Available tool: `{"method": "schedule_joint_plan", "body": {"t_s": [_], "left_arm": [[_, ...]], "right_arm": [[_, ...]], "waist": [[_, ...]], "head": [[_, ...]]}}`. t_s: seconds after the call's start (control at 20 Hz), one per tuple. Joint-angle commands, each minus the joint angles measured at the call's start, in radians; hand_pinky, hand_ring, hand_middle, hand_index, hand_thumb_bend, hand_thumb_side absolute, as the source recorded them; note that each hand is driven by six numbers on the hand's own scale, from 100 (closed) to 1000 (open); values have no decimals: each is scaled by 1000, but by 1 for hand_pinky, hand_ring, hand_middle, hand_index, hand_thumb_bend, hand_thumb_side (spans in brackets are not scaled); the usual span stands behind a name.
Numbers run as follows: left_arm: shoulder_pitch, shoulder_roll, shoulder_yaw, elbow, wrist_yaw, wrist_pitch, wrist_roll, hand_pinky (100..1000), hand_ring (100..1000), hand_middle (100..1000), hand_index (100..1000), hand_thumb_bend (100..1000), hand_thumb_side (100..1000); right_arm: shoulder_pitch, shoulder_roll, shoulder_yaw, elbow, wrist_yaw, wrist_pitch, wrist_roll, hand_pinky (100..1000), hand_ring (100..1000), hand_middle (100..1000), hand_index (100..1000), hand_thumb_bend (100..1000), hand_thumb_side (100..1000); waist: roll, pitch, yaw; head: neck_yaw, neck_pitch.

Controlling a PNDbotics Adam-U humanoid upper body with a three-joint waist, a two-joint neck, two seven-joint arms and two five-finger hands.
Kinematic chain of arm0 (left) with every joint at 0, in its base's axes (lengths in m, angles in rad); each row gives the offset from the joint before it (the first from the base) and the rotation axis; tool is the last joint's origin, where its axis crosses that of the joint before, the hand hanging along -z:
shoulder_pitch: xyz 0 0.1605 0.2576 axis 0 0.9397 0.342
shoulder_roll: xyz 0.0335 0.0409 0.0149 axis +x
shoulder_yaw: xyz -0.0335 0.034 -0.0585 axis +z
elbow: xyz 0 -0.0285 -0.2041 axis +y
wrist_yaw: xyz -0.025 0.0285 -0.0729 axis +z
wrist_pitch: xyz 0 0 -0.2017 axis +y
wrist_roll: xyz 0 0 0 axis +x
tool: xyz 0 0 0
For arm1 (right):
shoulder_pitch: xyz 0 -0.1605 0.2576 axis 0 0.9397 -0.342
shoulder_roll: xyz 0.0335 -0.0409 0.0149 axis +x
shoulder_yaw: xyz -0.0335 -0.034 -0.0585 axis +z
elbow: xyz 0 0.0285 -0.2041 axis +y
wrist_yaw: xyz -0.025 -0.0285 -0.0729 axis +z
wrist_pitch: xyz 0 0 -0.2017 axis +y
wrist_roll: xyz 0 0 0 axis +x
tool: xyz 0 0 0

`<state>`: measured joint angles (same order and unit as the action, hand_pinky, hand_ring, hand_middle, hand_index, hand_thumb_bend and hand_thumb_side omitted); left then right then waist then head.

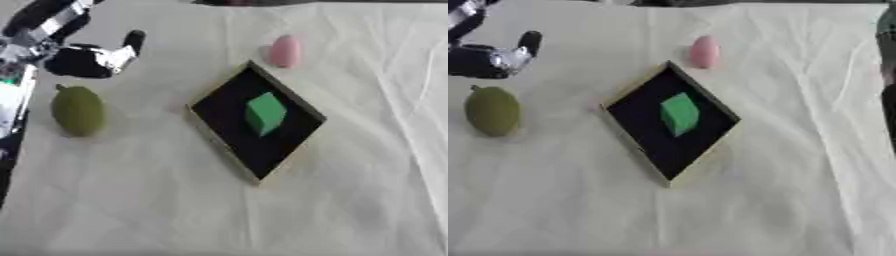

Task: Pick up objects on the table and place them in the box.

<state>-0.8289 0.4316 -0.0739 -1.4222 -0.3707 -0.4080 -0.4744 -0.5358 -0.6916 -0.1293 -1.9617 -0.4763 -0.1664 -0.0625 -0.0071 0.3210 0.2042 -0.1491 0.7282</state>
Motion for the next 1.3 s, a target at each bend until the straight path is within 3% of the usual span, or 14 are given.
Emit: {"method": "schedule_joint_plan", "body": {"t_s": [0.05,0.3,0.6,0.8,1.3], "left_arm": [[32,133,55,-6,7,0,56,945,932,913,947,100,362],[109,277,81,54,-61,-43,147,879,876,838,912,100,284],[102,368,27,133,-133,-124,123,905,884,821,921,100,249],[85,372,10,170,-166,-140,122,911,882,812,934,100,283],[67,356,-2,174,-215,-169,126,936,900,830,936,100,194]], "right_arm": [[-9,-39,-14,-23,6,2,-6,939,762,618,771,100,572],[-6,-46,-17,-23,10,1,-5,939,762,617,771,100,570],[-14,-46,-12,-19,9,-2,5,939,762,616,771,100,567],[-16,-45,-10,-15,9,-4,9,939,762,616,771,100,566],[-20,-45,-8,-10,8,-8,17,939,761,615,770,100,563]], "waist": [[3,-14,3],[4,-3,2],[0,1,-8],[-3,3,-14],[-6,7,-24]], "head": [[25,-8],[55,-9],[76,-11],[82,-11],[77,-10]]}}
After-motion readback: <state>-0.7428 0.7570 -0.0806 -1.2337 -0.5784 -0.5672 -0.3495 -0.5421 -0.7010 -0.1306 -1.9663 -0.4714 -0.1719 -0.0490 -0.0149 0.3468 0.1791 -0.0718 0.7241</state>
